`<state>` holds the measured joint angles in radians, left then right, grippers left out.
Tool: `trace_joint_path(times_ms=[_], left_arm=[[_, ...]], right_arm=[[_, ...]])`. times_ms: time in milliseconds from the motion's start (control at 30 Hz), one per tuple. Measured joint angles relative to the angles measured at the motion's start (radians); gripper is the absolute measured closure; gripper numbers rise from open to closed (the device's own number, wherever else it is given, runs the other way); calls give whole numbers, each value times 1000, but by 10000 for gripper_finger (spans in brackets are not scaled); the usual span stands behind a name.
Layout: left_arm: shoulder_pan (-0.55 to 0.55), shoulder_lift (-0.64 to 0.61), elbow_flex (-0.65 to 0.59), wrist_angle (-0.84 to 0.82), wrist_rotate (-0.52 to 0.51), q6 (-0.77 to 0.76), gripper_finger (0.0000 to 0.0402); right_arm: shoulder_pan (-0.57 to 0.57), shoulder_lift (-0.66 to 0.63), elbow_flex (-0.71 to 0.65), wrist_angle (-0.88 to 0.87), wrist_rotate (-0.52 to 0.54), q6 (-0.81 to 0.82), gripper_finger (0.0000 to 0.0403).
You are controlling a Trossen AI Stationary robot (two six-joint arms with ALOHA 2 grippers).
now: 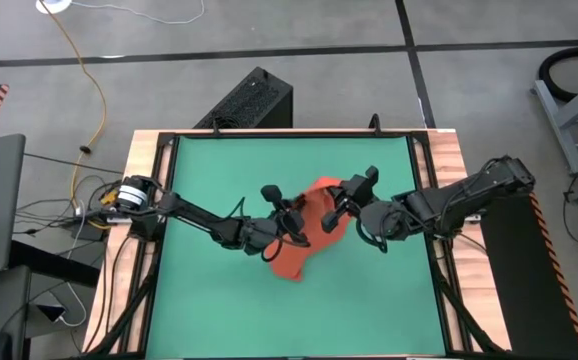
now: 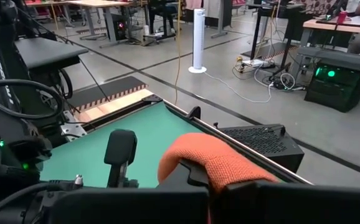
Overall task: Roll towel
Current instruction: Roll the orange towel
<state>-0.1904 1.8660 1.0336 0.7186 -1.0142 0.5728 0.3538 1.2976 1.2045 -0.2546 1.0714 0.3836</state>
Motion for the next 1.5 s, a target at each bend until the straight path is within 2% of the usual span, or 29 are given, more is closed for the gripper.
trace_joint_path(times_ms=[67,200,367,467,633,733,833,967,1200,1367,1500], left_arm=[[-1,0,0,6,-13,12,392],[-8,-1,0,17,-30,18,400],[-56,-30,0,15,-144,114,401],[-94,-69,0,14,-220,219,401],[-147,-148,0,-55,-381,358,401],[-172,-198,0,-169,-460,373,401],[-194,-252,0,-311,-538,357,401],[-221,-335,0,-492,-557,249,402],[-237,-470,0,-785,-540,-93,401],[-237,-552,0,-1057,-372,-412,401],[-236,-628,0,-1235,-246,-641,401]], right_arm=[[0,0,0,0,0,0,397],[0,0,0,-5,0,0,397],[-23,0,0,-117,3,-14,386],[-49,-1,0,-207,-17,56,366],[-85,-2,0,-400,-157,148,321],[-97,1,0,-524,-210,217,291],[-99,13,0,-629,-214,277,262],[-75,43,0,-727,-213,339,233],[-43,141,0,-738,-212,375,212],[12,257,-26,-706,-188,382,212],[38,318,-143,-501,-184,480,212]])
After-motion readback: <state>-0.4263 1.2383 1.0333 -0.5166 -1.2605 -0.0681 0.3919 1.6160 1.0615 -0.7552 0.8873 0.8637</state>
